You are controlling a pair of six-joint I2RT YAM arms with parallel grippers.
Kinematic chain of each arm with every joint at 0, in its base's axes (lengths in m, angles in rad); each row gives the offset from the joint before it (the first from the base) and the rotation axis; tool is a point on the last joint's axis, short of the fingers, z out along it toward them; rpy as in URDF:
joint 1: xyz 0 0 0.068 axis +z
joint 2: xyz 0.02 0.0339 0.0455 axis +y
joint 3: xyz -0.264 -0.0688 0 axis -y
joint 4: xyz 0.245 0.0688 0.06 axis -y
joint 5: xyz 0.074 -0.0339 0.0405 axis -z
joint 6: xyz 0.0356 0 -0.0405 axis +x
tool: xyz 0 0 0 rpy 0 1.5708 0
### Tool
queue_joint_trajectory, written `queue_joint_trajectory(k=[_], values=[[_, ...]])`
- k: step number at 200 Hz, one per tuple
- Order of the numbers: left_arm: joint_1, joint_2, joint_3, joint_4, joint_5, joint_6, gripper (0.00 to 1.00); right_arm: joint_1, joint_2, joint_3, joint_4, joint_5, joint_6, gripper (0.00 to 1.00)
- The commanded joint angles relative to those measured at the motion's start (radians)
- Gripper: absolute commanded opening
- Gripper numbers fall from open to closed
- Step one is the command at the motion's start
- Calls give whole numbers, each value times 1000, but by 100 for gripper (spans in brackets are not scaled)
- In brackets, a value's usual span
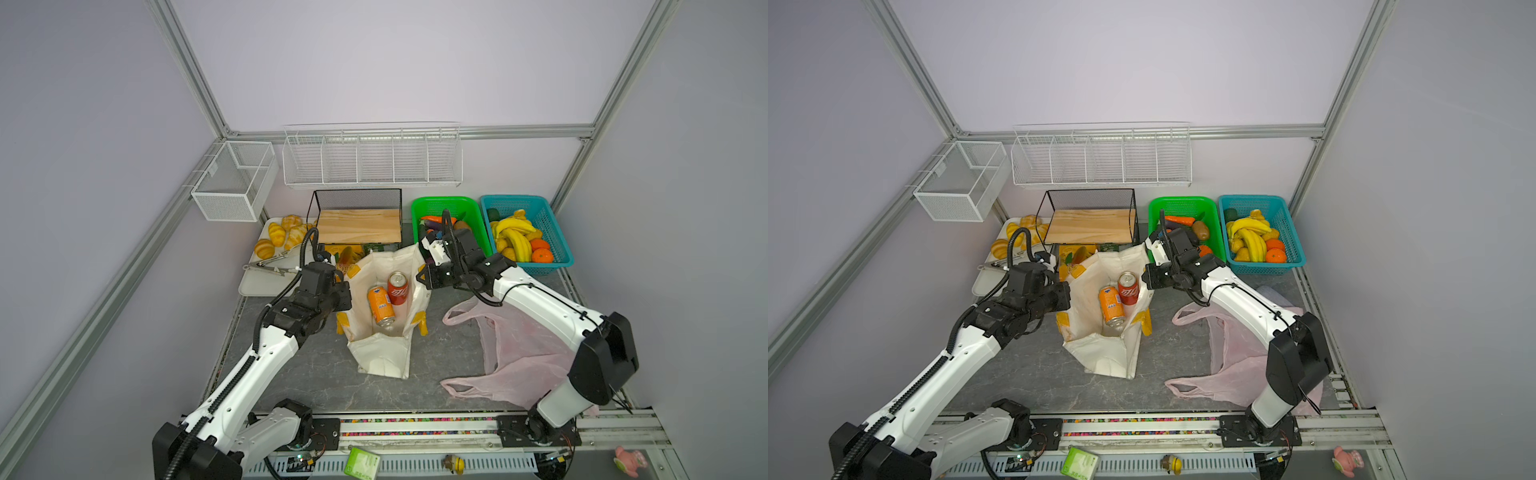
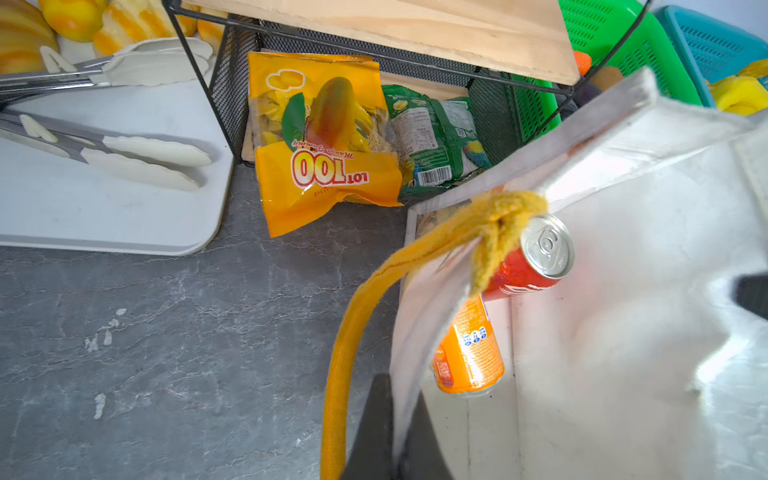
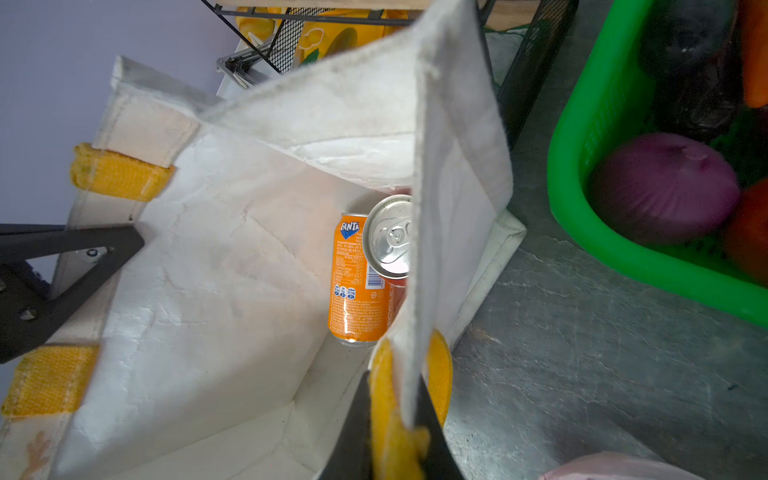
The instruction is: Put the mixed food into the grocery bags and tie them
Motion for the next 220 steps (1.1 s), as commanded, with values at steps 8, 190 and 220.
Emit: queue_joint_trajectory(k=[8,190,220], values=[[17,3,-10,53,26,-35,0,5,40,76,55,0,12,11],[16,-107,-14,258,55,-35,79,-2,-123,87,-28,40,-118,94],[17,-147,-6,369,96,-67,80,-31,-229,31,-57,136,-167,100]])
